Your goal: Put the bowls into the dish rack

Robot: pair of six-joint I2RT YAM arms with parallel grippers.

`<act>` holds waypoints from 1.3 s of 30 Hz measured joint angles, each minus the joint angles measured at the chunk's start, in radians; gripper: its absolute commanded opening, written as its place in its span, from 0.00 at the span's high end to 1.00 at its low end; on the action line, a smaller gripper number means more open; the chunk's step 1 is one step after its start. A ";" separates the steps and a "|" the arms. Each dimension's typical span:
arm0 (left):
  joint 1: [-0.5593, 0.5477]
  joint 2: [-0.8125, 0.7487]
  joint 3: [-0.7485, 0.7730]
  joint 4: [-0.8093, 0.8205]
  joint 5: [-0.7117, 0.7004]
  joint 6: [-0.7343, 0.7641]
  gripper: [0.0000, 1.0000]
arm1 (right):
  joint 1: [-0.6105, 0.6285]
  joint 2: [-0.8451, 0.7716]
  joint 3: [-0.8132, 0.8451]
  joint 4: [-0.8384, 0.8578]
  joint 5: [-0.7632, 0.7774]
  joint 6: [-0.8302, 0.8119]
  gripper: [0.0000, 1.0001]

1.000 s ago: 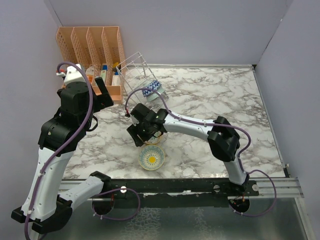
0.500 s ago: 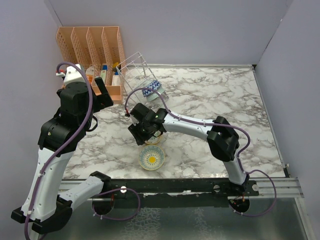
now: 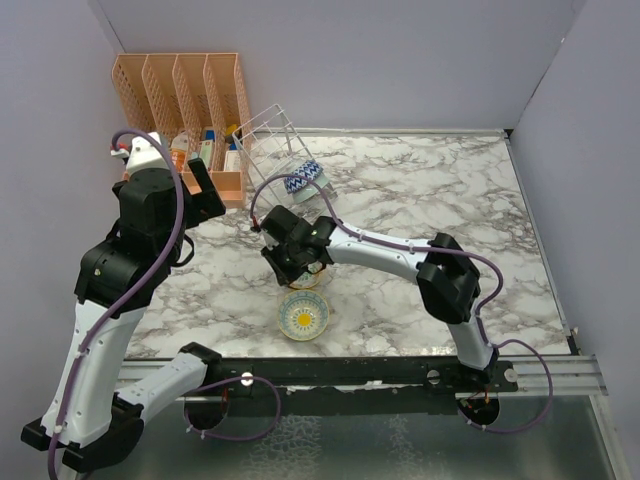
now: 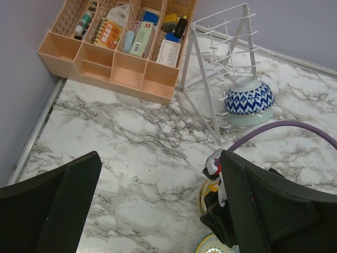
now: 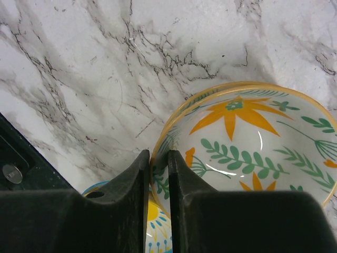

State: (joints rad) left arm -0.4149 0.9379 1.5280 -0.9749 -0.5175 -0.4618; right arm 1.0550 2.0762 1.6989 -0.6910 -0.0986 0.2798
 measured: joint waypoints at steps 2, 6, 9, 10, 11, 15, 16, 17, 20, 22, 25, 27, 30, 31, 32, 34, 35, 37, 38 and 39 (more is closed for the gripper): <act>0.000 -0.005 -0.005 0.000 0.000 0.000 0.01 | 0.000 -0.007 0.000 -0.003 0.005 0.001 0.92; 0.000 -0.012 -0.018 0.001 -0.001 -0.002 0.01 | 0.000 -0.024 0.000 -0.009 0.012 0.002 0.99; 0.000 -0.013 -0.023 0.002 -0.001 -0.003 0.01 | 0.000 -0.042 0.000 -0.015 0.032 0.003 0.99; 0.000 -0.013 -0.025 0.002 -0.001 -0.004 0.01 | 0.000 -0.053 0.000 -0.016 0.039 0.003 0.99; 0.000 -0.013 -0.026 0.002 -0.002 -0.004 0.01 | 0.000 -0.063 0.000 -0.015 0.047 0.003 0.99; 0.000 -0.013 -0.026 0.003 -0.004 -0.004 0.01 | -0.010 -0.099 0.000 -0.016 0.082 0.003 0.99; 0.000 -0.013 -0.026 0.004 -0.004 -0.004 0.01 | -0.016 -0.109 0.000 -0.015 0.085 0.003 0.99; 0.000 -0.013 -0.026 0.006 -0.005 -0.004 0.01 | -0.023 -0.121 0.000 -0.014 0.085 0.006 0.99; 0.000 -0.012 -0.026 0.012 -0.006 -0.003 0.01 | -0.045 -0.141 0.000 -0.010 0.063 0.014 0.99; 0.000 -0.011 -0.026 0.017 -0.007 -0.003 0.01 | -0.078 -0.158 -0.006 0.009 0.021 0.030 0.99; 0.000 -0.009 -0.026 0.024 -0.008 0.000 0.01 | -0.135 -0.188 -0.031 0.053 -0.040 0.053 0.99; 0.000 -0.007 -0.025 0.026 -0.009 0.001 0.01 | -0.177 -0.214 -0.062 0.095 -0.098 0.079 0.99; 0.000 -0.004 -0.024 0.029 -0.013 0.005 0.01 | -0.237 -0.245 -0.097 0.147 -0.185 0.122 0.99; 0.000 -0.001 -0.020 0.029 -0.014 0.008 0.01 | -0.253 -0.251 -0.099 0.161 -0.214 0.139 0.99; 0.000 0.002 -0.017 0.031 -0.016 0.011 0.01 | -0.269 -0.255 -0.099 0.180 -0.245 0.155 0.99; 0.000 0.009 -0.011 0.033 -0.019 0.020 0.01 | -0.296 -0.266 -0.098 0.228 -0.315 0.195 0.99; 0.000 0.012 -0.007 0.033 -0.021 0.024 0.01 | -0.313 -0.272 -0.098 0.259 -0.348 0.228 0.99; 0.000 0.021 0.006 0.034 -0.023 0.036 0.01 | -0.344 -0.285 -0.099 0.336 -0.404 0.299 0.99; 0.000 0.026 0.014 0.034 -0.024 0.043 0.01 | -0.356 -0.290 -0.104 0.382 -0.423 0.341 0.99; 0.000 0.029 0.021 0.035 -0.025 0.049 0.01 | -0.375 -0.304 -0.130 0.473 -0.443 0.407 0.99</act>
State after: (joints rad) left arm -0.4149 0.9672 1.5490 -0.9394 -0.5423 -0.4129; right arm 0.6796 1.7725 1.5688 -0.2184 -0.5419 0.6868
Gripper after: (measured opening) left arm 0.991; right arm 0.025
